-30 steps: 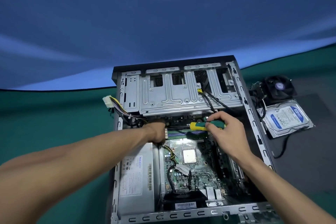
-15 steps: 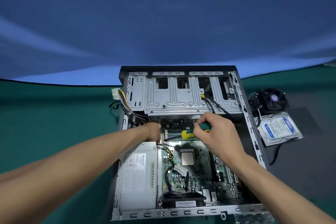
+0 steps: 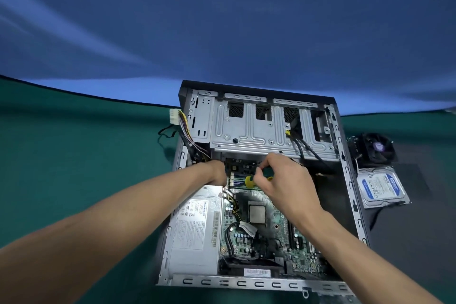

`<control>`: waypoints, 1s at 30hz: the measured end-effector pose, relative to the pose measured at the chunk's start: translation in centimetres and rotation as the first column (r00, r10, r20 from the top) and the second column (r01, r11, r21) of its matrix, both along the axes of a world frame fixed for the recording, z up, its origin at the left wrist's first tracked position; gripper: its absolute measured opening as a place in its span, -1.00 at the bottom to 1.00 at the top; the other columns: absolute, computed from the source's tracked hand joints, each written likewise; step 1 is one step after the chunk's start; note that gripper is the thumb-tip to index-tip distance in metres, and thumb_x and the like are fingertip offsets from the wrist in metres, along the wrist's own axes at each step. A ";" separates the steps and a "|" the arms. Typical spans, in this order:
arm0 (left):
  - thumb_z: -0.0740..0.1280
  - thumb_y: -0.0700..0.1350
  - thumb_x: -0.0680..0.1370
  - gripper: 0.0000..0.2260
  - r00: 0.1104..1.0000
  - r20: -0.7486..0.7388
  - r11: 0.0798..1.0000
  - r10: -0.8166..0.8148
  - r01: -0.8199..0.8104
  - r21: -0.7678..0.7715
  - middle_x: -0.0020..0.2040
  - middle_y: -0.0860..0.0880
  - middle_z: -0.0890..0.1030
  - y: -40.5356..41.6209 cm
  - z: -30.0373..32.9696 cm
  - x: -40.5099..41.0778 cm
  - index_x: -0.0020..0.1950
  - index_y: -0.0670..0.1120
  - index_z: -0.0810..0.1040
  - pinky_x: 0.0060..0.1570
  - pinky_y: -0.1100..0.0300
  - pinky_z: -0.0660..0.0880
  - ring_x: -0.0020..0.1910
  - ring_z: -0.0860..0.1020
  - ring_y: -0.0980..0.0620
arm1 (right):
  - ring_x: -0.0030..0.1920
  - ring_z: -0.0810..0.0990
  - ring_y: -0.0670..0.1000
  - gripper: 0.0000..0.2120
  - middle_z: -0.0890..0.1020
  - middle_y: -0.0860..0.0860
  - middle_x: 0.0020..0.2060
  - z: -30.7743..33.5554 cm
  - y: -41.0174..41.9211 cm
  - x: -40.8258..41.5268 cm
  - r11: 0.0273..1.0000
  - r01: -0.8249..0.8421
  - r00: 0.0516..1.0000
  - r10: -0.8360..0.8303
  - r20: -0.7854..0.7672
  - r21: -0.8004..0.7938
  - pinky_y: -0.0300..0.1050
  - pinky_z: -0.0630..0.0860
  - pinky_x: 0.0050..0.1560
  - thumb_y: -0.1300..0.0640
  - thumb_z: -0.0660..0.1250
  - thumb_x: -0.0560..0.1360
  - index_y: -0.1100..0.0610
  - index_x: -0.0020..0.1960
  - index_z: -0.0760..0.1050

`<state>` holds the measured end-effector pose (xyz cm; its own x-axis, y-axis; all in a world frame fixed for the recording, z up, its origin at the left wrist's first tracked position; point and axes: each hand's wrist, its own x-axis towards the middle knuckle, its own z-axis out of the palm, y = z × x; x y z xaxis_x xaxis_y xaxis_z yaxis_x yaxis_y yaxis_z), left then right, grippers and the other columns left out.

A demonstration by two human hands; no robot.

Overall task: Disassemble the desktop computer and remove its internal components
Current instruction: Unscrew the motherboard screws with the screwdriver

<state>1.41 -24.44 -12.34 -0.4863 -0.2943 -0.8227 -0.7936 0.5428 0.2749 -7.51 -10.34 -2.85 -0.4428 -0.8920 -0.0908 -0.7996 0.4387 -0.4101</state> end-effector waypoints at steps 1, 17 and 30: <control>0.08 -0.31 0.62 -0.65 1.000 0.007 1.000 0.012 -0.012 0.001 0.33 -0.06 0.46 0.1 0.2 0.0 0.40 -0.23 0.38 0.34 0.18 0.31 0.23 0.45 0.03 | -0.23 0.55 0.05 -0.87 0.61 -0.01 -0.18 0.0 0.0 0.0 1.000 0.003 1.000 -0.003 0.001 -0.005 -0.04 0.49 -0.21 0.03 0.27 0.51 0.10 -0.10 0.48; 0.17 -0.24 0.61 -0.67 0.972 0.094 0.974 -0.216 0.222 -0.053 0.27 -0.09 0.51 0.0 0.5 -0.2 0.38 -0.22 0.42 0.10 0.24 0.37 0.06 0.44 0.05 | -0.23 0.57 0.09 -0.82 0.59 0.02 -0.15 0.3 -0.9 0.9 0.998 -0.050 0.995 0.053 -0.082 0.032 -0.08 0.42 -0.28 0.01 0.20 0.55 0.11 -0.02 0.46; 0.12 -0.34 0.58 -0.77 0.959 0.123 0.963 -0.255 0.264 -0.057 -0.05 -0.17 0.46 0.1 1.4 -0.7 0.15 -0.31 0.51 -0.10 0.16 0.41 -0.13 0.39 -0.04 | -0.15 0.56 0.17 -0.79 0.54 0.06 -0.06 0.9 -3.6 2.4 0.999 -0.045 0.992 0.046 -0.113 0.017 -0.03 0.43 -0.22 -0.02 0.21 0.57 0.12 0.03 0.39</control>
